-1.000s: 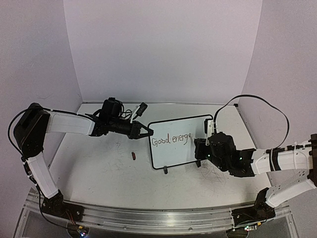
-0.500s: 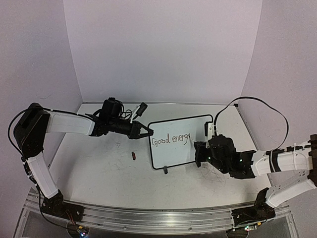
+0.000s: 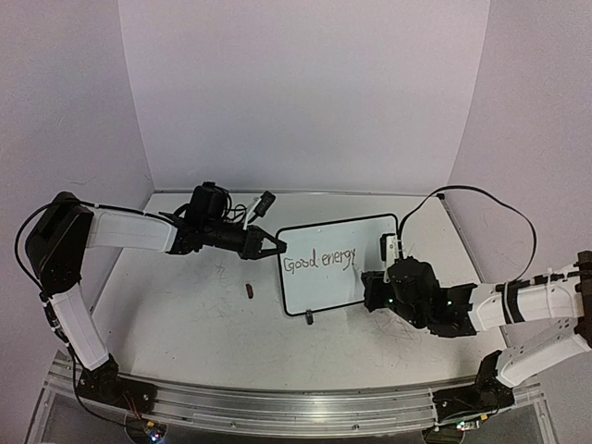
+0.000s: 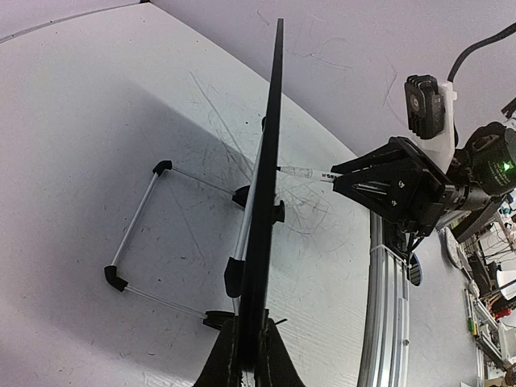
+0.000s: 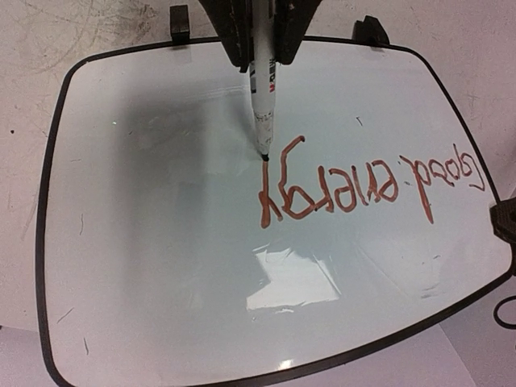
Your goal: Write a sentence on the whiteboard
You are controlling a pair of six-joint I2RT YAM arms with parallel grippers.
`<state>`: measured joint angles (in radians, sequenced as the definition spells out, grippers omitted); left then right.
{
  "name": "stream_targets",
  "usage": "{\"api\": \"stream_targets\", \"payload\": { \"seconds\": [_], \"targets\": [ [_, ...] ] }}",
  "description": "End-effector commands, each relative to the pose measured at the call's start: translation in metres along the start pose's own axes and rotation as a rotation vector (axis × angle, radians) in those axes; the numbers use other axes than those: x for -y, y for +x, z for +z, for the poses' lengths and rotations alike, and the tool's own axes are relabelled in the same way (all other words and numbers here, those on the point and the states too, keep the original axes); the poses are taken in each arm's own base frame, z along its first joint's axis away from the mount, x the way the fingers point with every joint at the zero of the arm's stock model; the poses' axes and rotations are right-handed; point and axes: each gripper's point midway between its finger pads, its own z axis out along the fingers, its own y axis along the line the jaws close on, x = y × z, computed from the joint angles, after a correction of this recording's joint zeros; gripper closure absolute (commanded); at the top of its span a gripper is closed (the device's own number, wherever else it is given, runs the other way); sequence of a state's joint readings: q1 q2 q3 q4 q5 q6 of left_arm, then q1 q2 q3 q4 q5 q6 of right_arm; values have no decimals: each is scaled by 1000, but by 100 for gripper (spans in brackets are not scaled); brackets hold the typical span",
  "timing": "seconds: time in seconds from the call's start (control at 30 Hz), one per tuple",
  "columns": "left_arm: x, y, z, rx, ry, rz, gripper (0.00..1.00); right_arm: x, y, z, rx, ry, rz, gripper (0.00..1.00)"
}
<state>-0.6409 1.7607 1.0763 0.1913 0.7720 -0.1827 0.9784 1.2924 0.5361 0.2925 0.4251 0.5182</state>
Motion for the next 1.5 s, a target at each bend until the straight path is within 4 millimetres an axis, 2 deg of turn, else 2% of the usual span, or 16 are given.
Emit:
{"api": "stream_targets", "payload": {
  "seconds": [0.0, 0.23, 0.37, 0.43, 0.53, 0.87, 1.47],
  "targets": [
    [-3, 4, -3, -15, -45, 8, 100, -9, -8, 5, 14, -9, -3, 100],
    [-4, 4, -3, -14, -49, 9, 100, -12, -21, -6, 49, -40, 7, 100],
    [-4, 4, -3, -15, -50, 10, 100, 0, -29, -23, 84, -28, 32, 100],
    [-4, 4, -3, -14, -50, 10, 100, 11, -29, -29, 91, 5, 25, 100],
    [-5, 5, -2, -16, -51, 9, 100, 16, -32, -34, 101, 19, 19, 100],
    [-4, 5, -3, -15, -54, 12, 100, 10, -34, -24, 82, 35, -10, 100],
    [-5, 6, -2, -17, -59, 11, 100, 15, -33, -21, 85, 24, -14, 100]
  ]
}}
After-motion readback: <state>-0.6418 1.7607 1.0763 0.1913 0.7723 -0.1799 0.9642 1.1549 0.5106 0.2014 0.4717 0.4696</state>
